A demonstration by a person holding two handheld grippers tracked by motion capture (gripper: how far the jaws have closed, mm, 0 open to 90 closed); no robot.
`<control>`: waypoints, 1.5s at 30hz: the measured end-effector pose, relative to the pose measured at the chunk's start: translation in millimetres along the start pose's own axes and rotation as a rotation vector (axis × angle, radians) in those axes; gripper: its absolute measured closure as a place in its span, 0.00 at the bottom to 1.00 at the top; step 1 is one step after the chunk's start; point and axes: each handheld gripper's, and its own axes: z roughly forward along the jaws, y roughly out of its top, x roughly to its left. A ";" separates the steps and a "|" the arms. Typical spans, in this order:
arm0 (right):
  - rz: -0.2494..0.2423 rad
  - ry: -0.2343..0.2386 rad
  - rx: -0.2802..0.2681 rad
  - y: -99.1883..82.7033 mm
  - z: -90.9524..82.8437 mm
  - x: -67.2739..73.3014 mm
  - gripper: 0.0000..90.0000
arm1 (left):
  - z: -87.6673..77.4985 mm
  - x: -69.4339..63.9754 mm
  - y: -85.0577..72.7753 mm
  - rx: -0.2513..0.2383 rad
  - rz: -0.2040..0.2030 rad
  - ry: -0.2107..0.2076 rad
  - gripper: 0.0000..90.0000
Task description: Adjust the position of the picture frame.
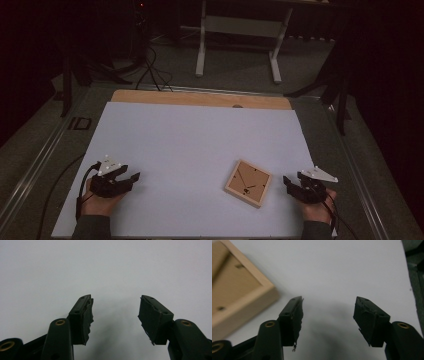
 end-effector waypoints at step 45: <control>-0.069 0.192 0.002 10.2 -7.6 74.6 0.40 | -7.7 -20.8 8.1 -0.027 0.072 -0.012 0.49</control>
